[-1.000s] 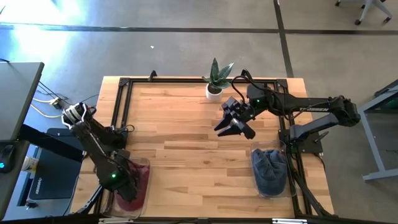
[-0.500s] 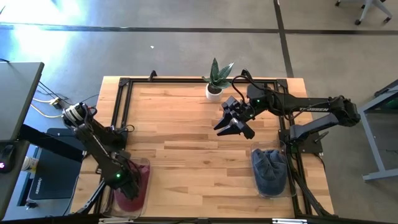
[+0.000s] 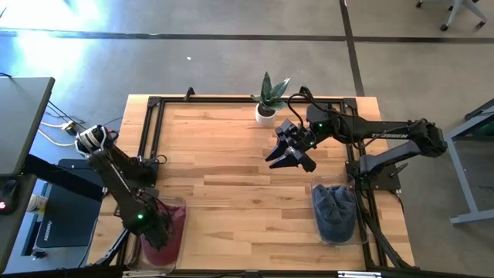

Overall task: Pick & Place hat
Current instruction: Return to Home Position

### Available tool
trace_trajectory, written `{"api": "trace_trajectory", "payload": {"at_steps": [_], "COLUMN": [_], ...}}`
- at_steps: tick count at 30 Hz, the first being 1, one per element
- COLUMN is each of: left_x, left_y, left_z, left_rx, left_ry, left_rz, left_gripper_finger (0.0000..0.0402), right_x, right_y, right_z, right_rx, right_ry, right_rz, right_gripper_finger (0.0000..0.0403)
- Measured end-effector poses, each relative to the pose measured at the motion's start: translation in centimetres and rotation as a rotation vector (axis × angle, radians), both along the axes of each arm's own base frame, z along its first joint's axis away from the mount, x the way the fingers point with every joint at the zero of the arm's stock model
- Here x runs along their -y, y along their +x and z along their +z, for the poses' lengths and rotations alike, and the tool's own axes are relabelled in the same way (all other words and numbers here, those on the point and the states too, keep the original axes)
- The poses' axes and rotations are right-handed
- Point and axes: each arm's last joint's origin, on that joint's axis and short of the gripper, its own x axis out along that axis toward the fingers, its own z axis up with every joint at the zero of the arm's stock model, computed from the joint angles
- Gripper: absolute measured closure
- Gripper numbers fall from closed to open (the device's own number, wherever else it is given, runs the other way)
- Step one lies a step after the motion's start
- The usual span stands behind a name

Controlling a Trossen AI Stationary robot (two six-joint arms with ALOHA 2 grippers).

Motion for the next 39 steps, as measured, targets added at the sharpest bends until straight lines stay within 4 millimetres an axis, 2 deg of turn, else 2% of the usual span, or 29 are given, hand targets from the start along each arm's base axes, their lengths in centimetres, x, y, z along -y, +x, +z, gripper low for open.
{"api": "trace_trajectory", "payload": {"at_steps": [5,8,11,16,20,24,29,33,39], "left_x": [-0.3,-0.2,-0.2,-0.8,-1.7,-3.0,-4.5,-5.5,-7.9], "left_y": [0.1,0.7,1.6,3.2,5.5,8.2,11.8,14.3,16.9], "left_z": [4.4,6.9,8.6,9.4,9.7,10.2,11.1,12.2,13.3], "left_rx": [0.094,0.28,0.518,0.844,1.015,1.078,1.103,1.179,1.263], "left_ry": [-0.012,-0.019,0.07,0.299,0.454,0.544,0.519,0.489,0.513], "left_rz": [-0.061,-0.154,-0.249,-0.261,-0.247,-0.272,-0.398,-0.52,-0.592], "left_gripper_finger": [0.0402,0.0402,0.0402,0.0402,0.0402,0.0402,0.0402,0.0402,0.0402], "right_x": [0.3,0.7,1.4,2.0,1.8,1.2,0.3,-0.4,-1.1], "right_y": [-0.2,-1.1,-2.6,-5.8,-8.1,-10.2,-13.1,-15.4,-17.7], "right_z": [0.2,0.7,1.5,2.1,2.3,2.7,2.9,0.8,-4.6], "right_rx": [-0.011,-0.004,0.013,0.003,-0.024,-0.024,-0.024,0.024,0.09], "right_ry": [0.025,0.02,-0.014,-0.106,-0.156,-0.189,-0.215,-0.157,0.015], "right_rz": [-0.014,-0.035,-0.06,-0.09,-0.083,-0.068,-0.12,-0.202,-0.354], "right_gripper_finger": [0.0236,0.0236,0.0236,0.0236,0.024,0.0258,0.0285,0.0312,0.0371]}}
